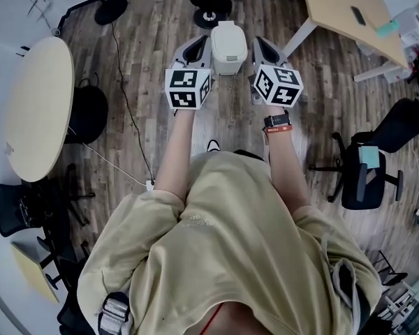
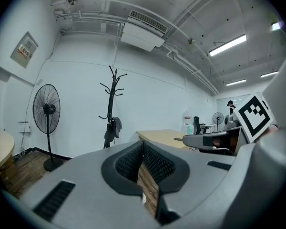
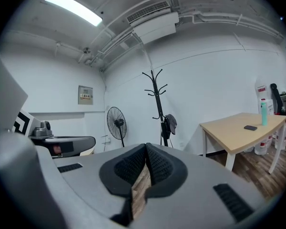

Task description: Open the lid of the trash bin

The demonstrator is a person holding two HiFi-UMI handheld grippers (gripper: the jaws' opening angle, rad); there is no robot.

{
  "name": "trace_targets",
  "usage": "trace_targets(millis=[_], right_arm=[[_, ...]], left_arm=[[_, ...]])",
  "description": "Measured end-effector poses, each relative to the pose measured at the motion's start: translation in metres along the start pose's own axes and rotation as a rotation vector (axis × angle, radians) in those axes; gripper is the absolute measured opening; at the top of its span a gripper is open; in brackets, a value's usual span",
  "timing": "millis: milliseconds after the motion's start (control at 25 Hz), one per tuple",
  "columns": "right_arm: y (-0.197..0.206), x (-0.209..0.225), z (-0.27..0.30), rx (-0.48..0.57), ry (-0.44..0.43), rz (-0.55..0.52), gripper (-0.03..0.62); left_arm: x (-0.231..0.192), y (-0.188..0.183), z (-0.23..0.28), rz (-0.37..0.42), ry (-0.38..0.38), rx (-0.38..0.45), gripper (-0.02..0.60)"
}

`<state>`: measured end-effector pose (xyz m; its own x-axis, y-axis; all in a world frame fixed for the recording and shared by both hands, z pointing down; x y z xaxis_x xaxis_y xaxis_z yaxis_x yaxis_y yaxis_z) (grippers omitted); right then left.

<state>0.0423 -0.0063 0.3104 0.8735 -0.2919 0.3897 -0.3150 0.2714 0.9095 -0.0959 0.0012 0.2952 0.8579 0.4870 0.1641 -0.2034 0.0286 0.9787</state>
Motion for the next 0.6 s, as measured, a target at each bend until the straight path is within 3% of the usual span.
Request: trace_targets(millis=[360,600], right_arm=[[0.051,-0.011,0.062,-0.115,0.010,-0.015,0.003],[0.062,0.014,0.105,-0.164,0.004,-0.007,0.003]], left_arm=[[-0.038,0.040,0.024,-0.023,0.021,-0.009,0.025],[-0.047,0.060,0.064,-0.045,0.037,-0.025,0.025]])
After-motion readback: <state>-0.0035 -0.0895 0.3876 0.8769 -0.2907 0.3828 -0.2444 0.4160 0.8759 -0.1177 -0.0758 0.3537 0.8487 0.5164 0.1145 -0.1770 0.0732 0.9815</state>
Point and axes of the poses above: the fingertips, and each gripper's own axes: z forward along the fingers, x to its right, y out of its underside, the point moved 1 cm from there along -z, backward along the fingers, and after that the axes turned 12 degrees about z, right-handed, at the moved point
